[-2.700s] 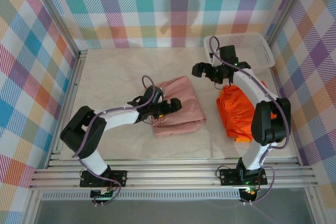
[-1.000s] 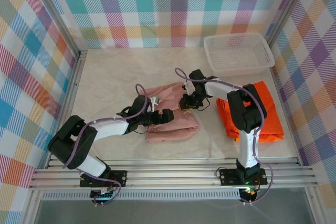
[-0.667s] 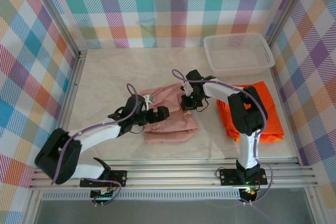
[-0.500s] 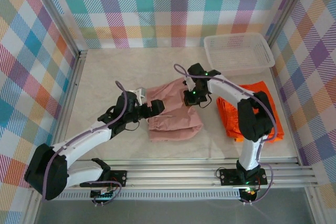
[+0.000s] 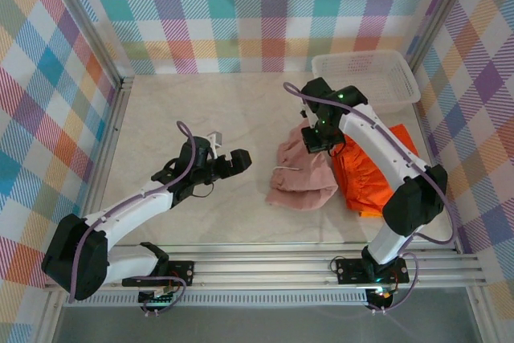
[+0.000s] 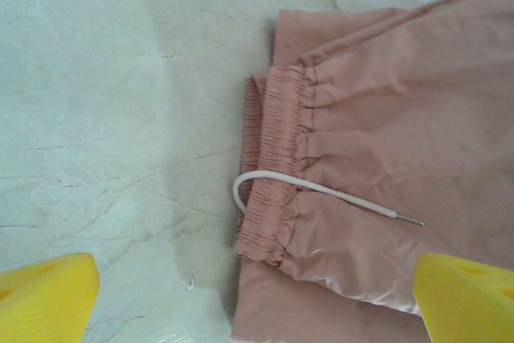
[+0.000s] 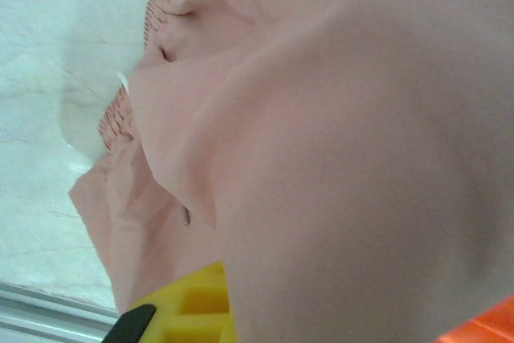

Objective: Fold and stack the shorts

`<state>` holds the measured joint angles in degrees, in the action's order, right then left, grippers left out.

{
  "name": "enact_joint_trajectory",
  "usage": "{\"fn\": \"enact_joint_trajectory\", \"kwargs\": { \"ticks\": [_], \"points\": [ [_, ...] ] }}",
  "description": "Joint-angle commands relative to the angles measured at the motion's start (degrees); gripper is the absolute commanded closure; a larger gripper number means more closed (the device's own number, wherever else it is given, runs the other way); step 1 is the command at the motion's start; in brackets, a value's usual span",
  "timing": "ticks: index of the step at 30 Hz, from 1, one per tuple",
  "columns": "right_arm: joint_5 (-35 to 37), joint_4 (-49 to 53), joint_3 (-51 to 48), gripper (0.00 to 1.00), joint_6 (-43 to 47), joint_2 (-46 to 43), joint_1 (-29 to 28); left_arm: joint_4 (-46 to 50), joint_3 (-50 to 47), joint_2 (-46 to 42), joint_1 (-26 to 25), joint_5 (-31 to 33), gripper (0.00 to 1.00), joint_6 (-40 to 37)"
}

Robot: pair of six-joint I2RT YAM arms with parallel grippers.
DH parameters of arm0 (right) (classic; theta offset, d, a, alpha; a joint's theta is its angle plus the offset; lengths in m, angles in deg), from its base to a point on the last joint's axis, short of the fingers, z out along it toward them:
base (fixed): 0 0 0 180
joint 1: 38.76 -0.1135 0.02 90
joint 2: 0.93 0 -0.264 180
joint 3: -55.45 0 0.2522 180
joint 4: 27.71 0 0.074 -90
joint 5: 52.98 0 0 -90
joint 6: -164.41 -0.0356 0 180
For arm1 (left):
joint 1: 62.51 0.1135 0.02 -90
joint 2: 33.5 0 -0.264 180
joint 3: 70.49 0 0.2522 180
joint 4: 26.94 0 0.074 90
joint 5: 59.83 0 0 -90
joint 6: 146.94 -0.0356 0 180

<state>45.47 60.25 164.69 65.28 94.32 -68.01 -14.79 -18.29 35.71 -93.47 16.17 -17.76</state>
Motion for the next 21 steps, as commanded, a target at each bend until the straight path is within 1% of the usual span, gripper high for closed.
{"fn": "enact_joint_trajectory", "kwargs": {
  "ticks": [1, 6, 11, 21],
  "points": [
    [5.1, 7.3, 2.2, 1.0, 0.3, -0.6, -0.3, -1.3, 1.2, 0.0, 0.5, -1.0, 0.0, 0.5],
    [7.5, 9.9, 4.7, 1.0, 0.3, -1.6, -0.3, -1.6, 1.0, 0.2, 0.5, -1.2, 0.0, 0.5],
    [8.5, 11.4, 7.2, 1.0, 1.6, -2.6, 0.0, -2.5, 0.4, 0.2, 0.5, -1.6, 0.0, 0.8],
    [7.3, 16.1, 15.1, 1.0, 0.8, -3.2, 0.6, -2.4, 0.1, 0.2, 0.5, -1.6, 0.0, 0.5]
  ]
}}
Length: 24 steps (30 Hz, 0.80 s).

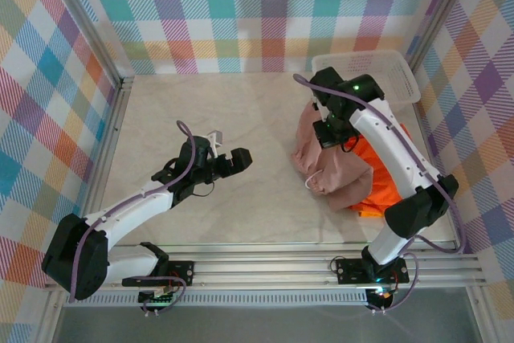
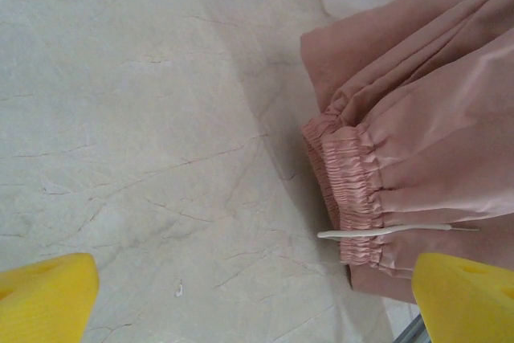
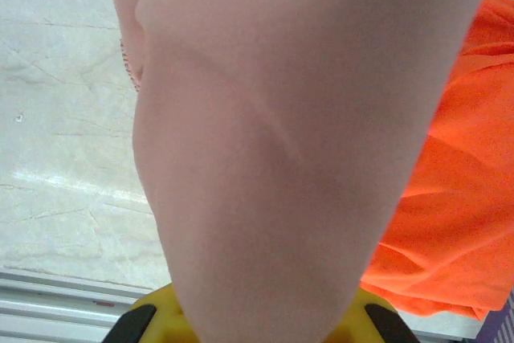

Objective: Fold and stack the shorts

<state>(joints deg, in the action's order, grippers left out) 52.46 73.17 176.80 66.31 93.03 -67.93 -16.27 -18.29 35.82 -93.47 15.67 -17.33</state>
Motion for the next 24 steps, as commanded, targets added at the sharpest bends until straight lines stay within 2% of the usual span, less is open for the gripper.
{"fn": "enact_joint_trajectory", "kwargs": {
  "ticks": [1, 8, 16, 24],
  "points": [
    [0.5, 3.7, 3.8, 1.0, -0.4, -2.1, 0.6, -1.0, 0.1, 0.3, 0.5, -1.1, 0.0, 0.1],
    [2.2, 7.6, 9.6, 1.0, 0.3, -3.2, 2.9, -1.6, 0.0, 1.2, 0.5, -1.1, 0.0, 0.3],
    [-0.2, 9.4, 14.7, 1.0, 2.7, -5.9, 9.6, -2.2, 0.4, 2.7, 0.5, -1.4, 0.0, 0.5],
    [-2.0, 6.6, 7.2, 1.0, 6.9, -6.2, 18.4, -2.8, 0.7, 4.2, 0.5, -1.5, 0.0, 0.6]
  ]
}}
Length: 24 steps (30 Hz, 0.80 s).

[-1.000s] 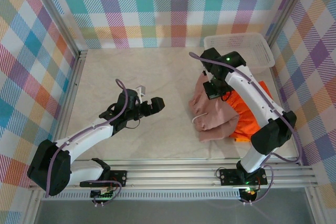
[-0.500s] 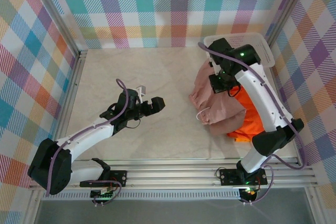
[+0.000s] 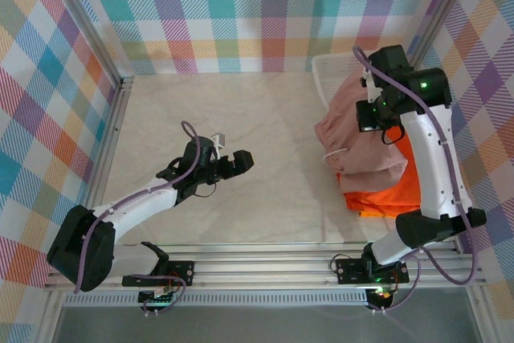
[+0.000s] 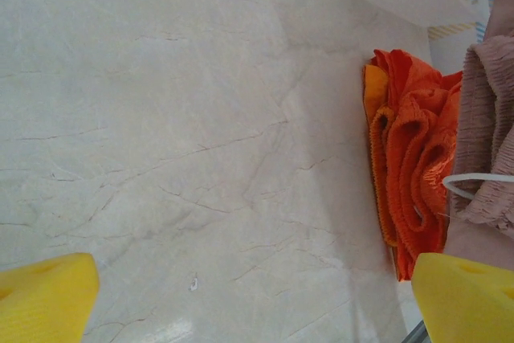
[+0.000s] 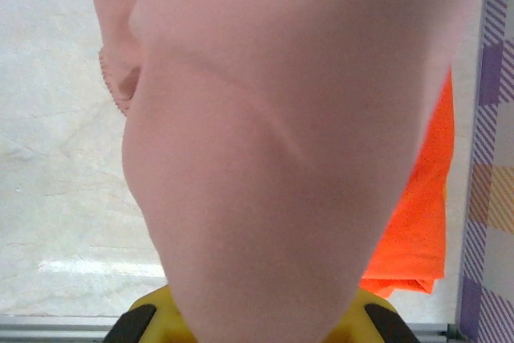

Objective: Fold and stack the shorts

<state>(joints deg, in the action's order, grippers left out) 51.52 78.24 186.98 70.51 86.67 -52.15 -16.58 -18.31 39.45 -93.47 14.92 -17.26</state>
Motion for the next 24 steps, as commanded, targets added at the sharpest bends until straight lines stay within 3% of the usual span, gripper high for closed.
{"fn": "enact_joint_trajectory", "kwargs": {
  "ticks": [1, 6, 22, 24],
  "points": [
    [-1.2, 0.9, -4.1, 1.0, 3.2, 0.2, 3.9, -2.5, 0.7, 0.8, 0.5, -0.9, 0.0, 0.7],
    [-0.4, -2.7, -8.3, 1.0, 5.5, 1.2, 9.8, -2.4, 0.9, 1.4, 0.5, -1.1, 0.0, 0.7],
    [12.3, -11.8, -17.4, 0.95, 9.0, 6.0, 17.2, -2.2, 1.9, 3.8, 0.5, -1.7, 0.0, 0.5],
    [16.5, -12.9, -17.9, 0.93, 9.0, 7.0, 18.0, -2.3, 2.0, 4.1, 0.5, -1.8, 0.0, 0.5]
  ]
}}
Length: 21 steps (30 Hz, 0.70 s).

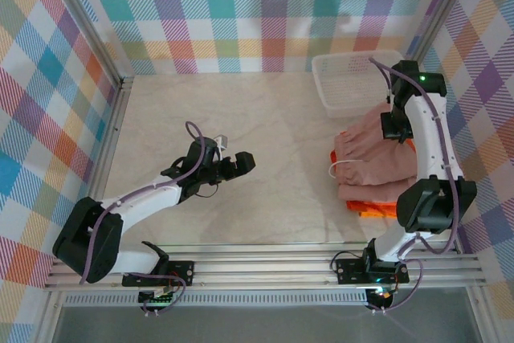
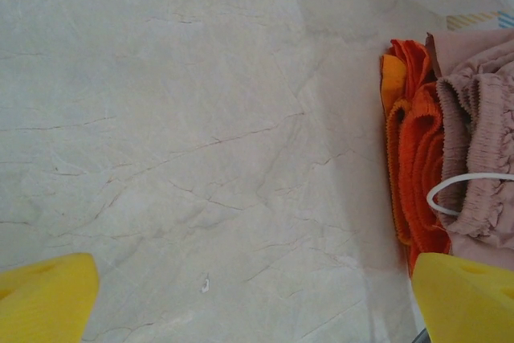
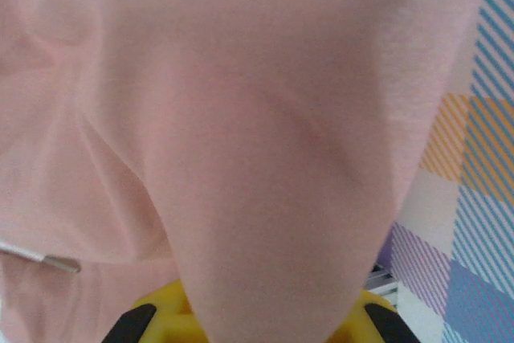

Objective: Fold and stack the shorts

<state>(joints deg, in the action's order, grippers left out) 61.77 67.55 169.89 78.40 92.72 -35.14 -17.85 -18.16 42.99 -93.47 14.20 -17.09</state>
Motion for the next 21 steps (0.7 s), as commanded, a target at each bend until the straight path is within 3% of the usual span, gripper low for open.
{"fn": "enact_joint_trajectory", "kwargs": {
  "ticks": [1, 4, 6, 7, 10, 14, 18, 21],
  "points": [
    [8.9, -2.7, -1.2, 0.89, 1.2, 1.5, 1.3, -1.0, 1.9, 0.7, 0.5, -1.1, 0.0, 0.3],
    [18.1, -5.1, -3.0, 0.62, 1.2, 2.9, 2.7, -1.0, 2.0, 0.7, 0.5, -1.0, 0.0, 0.2],
    [20.6, -4.4, -1.6, 0.14, -1.5, 3.8, 4.6, -1.0, 1.6, 0.3, 0.5, -0.8, 0.0, 0.2],
    [20.5, -3.9, -0.3, 0.07, -2.6, 3.9, 5.3, -1.0, 1.4, 0.1, 0.5, -0.5, 0.0, 0.2],
    [16.9, -2.6, 4.3, 0.05, -5.6, 2.9, 5.9, -0.9, 0.9, -0.5, 0.6, 0.2, 0.0, 0.1],
    [-16.1, -9.6, 1.1, 0.01, -8.3, -5.5, 5.9, -1.7, 0.6, -0.3, 0.5, 0.3, 0.0, 0.5],
    [-50.6, -26.7, -16.1, 0.01, -16.7, -15.7, 5.8, -2.1, 0.6, -0.4, 0.5, 0.5, 0.0, 0.6],
    [-66.8, -40.8, -29.6, 0.0, -25.4, -19.9, 5.8, -1.8, 0.6, -0.8, 0.6, 0.8, 0.0, 0.5]
  ]
}}
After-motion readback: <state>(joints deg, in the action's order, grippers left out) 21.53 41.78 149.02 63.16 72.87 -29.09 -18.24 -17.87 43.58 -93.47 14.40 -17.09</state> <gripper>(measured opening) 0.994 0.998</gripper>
